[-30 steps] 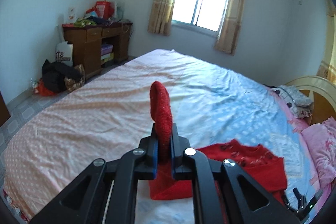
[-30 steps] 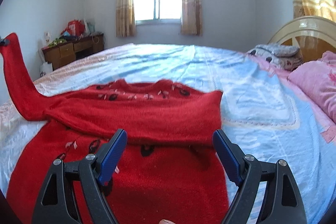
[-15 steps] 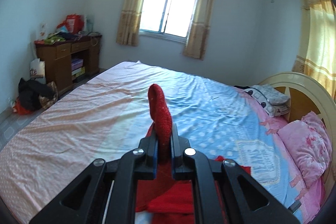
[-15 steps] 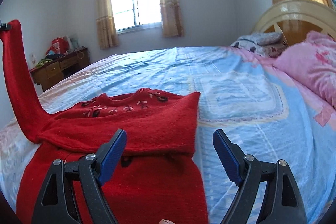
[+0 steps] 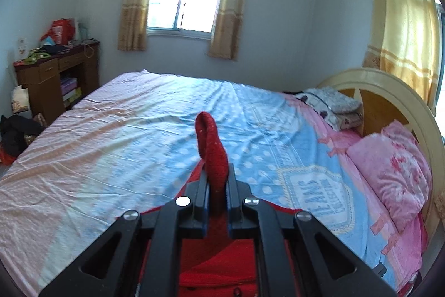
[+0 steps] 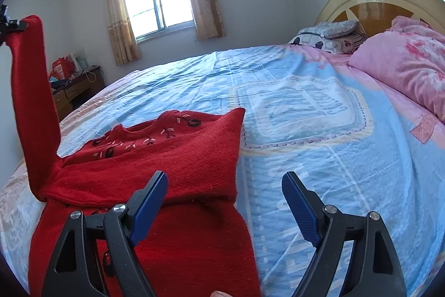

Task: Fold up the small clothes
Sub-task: 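Carry the sleeve with the left tool across the sweater body and release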

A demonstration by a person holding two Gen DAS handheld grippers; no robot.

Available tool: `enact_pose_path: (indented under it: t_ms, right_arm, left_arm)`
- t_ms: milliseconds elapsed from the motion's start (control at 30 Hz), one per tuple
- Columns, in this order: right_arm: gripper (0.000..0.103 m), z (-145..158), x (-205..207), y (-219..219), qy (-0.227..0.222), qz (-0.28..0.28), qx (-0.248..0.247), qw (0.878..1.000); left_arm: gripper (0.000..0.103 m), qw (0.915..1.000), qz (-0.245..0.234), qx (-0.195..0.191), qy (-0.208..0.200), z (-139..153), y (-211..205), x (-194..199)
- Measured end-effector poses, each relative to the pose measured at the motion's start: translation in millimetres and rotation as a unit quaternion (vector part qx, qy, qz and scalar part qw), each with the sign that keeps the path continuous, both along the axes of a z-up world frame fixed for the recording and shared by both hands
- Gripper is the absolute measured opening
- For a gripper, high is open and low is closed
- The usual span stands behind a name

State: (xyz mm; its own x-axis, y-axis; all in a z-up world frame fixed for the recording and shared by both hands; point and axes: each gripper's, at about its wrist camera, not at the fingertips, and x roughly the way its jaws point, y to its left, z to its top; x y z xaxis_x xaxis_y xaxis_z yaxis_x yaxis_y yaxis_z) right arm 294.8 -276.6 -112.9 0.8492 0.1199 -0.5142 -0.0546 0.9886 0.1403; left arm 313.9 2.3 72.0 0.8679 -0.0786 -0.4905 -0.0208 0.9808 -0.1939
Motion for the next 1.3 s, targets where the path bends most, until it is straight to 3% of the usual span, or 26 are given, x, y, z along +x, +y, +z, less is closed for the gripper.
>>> enact_pose_path:
  t_ms: [233,500,667,700,833,933,1100,1167,1300]
  right_arm:
    - [0.085,-3.6,5.4,-7.8,0.011,-0.024,0.004,1.0]
    - [0.085,-5.8,10.7,-29.6,0.026,-0.059,0.032,0.997]
    - [0.085,-3.9,12.9,-39.1,0.027,-0.071,0.042,0.996]
    - [0.085,-3.2,13.1,-40.0,0.026,-0.072,0.042,0.996]
    - [0.085,-1.7,12.8,-41.2,0.022,-0.071,0.041,0.996]
    - [0.085,-0.8,12.4,-38.3,0.021,-0.057,0.045,0.997]
    - [0.085,0.4,10.1,-24.7,0.017,-0.012,0.046,0.999]
    - [0.085,0.1,8.3,-17.0,0.014,0.002,0.038,0.999]
    - [0.084,-0.7,13.4,-3.0,0.024,0.024,0.04,0.999]
  left_arm:
    - [0.009,0.9984,-0.042,0.022,0.03,-41.1,-63.1,26.8]
    - [0.01,0.9888,-0.083,0.105,0.067,-123.6,-135.9,47.5]
    - [0.024,0.981,-0.11,0.139,0.08,-147.9,-152.5,42.3]
    - [0.032,0.9798,-0.115,0.146,0.074,-147.8,-152.5,36.4]
    - [0.074,0.9783,-0.106,0.176,0.031,-140.2,-135.2,4.4]
    - [0.079,0.9758,-0.076,0.204,0.02,-143.1,-101.9,-17.3]
    - [0.087,0.9632,0.028,0.263,0.046,-169.8,-29.0,-40.3]
    - [0.087,0.9645,0.056,0.249,0.069,-181.0,2.3,-43.8]
    - [0.087,0.9727,0.065,0.202,0.093,-197.8,32.3,-44.0]
